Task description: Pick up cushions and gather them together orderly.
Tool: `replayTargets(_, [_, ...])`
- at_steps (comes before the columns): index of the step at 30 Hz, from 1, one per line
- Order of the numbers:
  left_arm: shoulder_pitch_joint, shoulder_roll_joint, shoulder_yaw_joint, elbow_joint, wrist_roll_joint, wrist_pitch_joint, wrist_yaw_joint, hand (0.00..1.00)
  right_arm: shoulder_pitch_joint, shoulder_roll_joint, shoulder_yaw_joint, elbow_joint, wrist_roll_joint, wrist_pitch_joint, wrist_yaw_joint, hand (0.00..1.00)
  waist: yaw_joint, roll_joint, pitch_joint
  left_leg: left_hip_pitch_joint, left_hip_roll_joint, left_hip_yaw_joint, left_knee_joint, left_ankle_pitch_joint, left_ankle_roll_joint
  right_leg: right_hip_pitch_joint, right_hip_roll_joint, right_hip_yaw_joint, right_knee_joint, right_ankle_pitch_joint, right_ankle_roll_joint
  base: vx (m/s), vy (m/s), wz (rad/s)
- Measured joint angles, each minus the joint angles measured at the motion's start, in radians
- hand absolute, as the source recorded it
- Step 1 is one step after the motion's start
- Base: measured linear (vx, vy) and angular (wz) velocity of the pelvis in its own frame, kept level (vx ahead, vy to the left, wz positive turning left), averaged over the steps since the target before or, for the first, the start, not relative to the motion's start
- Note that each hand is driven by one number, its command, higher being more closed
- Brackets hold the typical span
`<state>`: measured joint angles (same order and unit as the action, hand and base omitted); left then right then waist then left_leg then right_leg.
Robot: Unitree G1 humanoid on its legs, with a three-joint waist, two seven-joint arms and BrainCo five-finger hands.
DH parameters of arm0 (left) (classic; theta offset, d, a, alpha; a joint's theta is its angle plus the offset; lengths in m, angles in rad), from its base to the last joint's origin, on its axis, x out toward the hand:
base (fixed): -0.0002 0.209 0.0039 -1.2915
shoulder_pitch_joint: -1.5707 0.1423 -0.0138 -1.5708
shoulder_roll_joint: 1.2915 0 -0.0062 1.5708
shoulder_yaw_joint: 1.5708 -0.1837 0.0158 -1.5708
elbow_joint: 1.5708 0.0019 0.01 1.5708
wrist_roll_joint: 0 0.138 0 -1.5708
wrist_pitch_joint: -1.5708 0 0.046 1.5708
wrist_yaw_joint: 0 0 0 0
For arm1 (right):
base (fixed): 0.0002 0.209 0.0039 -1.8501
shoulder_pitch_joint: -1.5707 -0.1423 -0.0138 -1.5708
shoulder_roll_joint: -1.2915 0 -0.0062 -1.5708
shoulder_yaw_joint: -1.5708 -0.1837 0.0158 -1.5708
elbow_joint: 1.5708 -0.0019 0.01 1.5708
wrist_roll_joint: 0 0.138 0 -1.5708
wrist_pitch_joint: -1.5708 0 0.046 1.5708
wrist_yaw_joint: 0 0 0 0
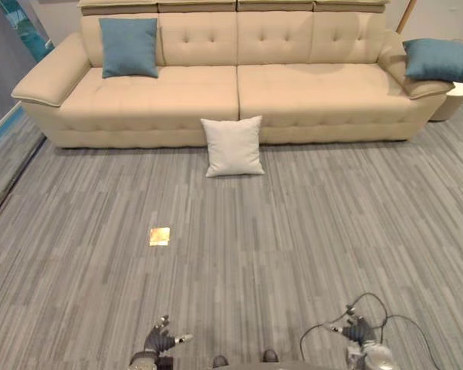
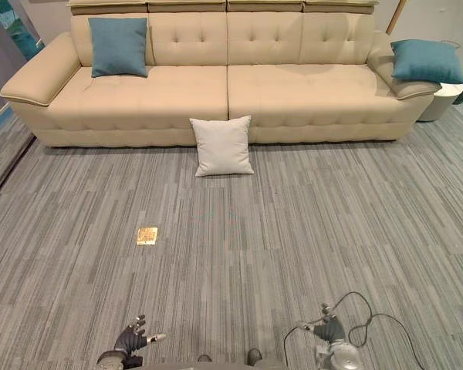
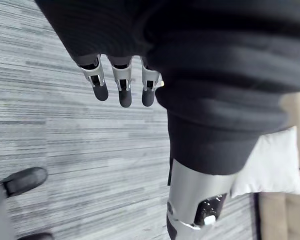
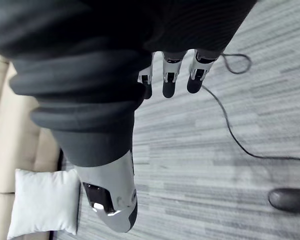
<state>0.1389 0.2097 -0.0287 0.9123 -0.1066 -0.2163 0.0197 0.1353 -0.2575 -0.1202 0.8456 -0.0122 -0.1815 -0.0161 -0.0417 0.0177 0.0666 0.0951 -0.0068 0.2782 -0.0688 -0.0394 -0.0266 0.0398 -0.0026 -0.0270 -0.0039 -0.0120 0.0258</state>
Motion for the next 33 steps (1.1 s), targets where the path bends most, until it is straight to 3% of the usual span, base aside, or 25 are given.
replayTargets(7, [0.038,0.000,0.001,-0.026,-0.001,-0.005,-0.021,0.00,0.009,-0.001,0.001,-0.009,-0.037,0.000,0.001,0.00,-0.004,-0.001,0.003,0.001,0.003,-0.011,0.002,-0.004,-0.004,-0.002,0.000,-0.026,0.024,-0.039,-0.012,-0.02,-0.043,0.07])
replayTargets(20, [0.060,0.000,0.001,-0.042,-0.002,-0.005,-0.020,0.00,0.010,-0.013,0.001,-0.045,-0.027,0.001,0.000,0.00,-0.005,0.001,0.006,-0.011,0.005,-0.009,0.000,-0.005,-0.002,-0.013,0.002,-0.028,0.019,-0.040,-0.013,0.00,-0.016,0.01])
replayTargets(24, [0.056,-0.005,-0.001,-0.064,-0.010,-0.005,-0.019,0.00,-0.029,-0.008,0.001,-0.045,-0.014,0.001,-0.001,0.00,-0.002,0.008,0.016,-0.049,0.011,0.027,0.046,-0.041,0.032,-0.050,0.004,0.009,0.030,-0.045,-0.007,0.02,0.005,-0.23])
replayTargets(27, [0.057,-0.010,-0.005,-0.088,-0.019,-0.005,-0.019,0.00,-0.062,-0.005,0.002,-0.046,0.006,0.002,-0.003,0.00,0.000,0.015,0.029,-0.082,0.014,0.062,0.112,-0.104,0.040,-0.120,-0.002,0.039,0.146,-0.112,0.012,0.08,0.051,-0.41])
replayTargets(29, [0.056,-0.009,-0.012,-0.108,-0.029,-0.004,-0.019,0.00,-0.063,-0.002,0.002,-0.046,0.013,0.005,-0.004,0.00,-0.001,0.012,0.043,-0.085,0.003,0.082,0.176,-0.172,0.051,-0.188,-0.031,0.049,0.334,-0.203,0.070,0.10,0.068,-0.26])
replayTargets(30, [0.053,-0.010,-0.016,-0.109,-0.034,-0.004,-0.018,0.00,-0.062,-0.002,0.002,-0.046,0.013,0.006,-0.004,0.00,-0.002,0.017,0.048,-0.078,0.002,0.083,0.184,-0.188,0.054,-0.211,-0.037,0.032,0.399,-0.212,0.085,0.10,0.078,-0.16])
replayTargets(31, [0.038,-0.004,-0.032,-0.109,-0.040,-0.003,-0.018,0.00,-0.058,0.004,0.004,-0.049,0.014,0.008,-0.005,0.00,-0.006,0.015,0.062,-0.055,0.000,0.079,0.189,-0.214,0.072,-0.277,-0.056,-0.014,0.566,-0.215,0.096,0.24,0.110,-0.04])
replayTargets(32, [0.021,0.012,-0.053,-0.110,-0.040,-0.001,-0.016,0.00,-0.055,0.016,0.006,-0.049,0.014,0.013,-0.005,0.00,-0.016,0.020,0.078,-0.023,-0.003,0.076,0.198,-0.224,0.078,-0.339,-0.085,-0.071,0.704,-0.242,0.084,0.28,0.106,0.02])
replayTargets(33, [0.014,0.016,-0.058,-0.110,-0.041,0.001,-0.016,0.00,-0.055,0.017,0.014,-0.049,0.014,0.014,-0.005,0.00,-0.022,0.018,0.088,-0.007,-0.001,0.076,0.204,-0.237,0.077,-0.360,-0.096,-0.096,0.731,-0.261,0.076,0.28,0.081,0.02])
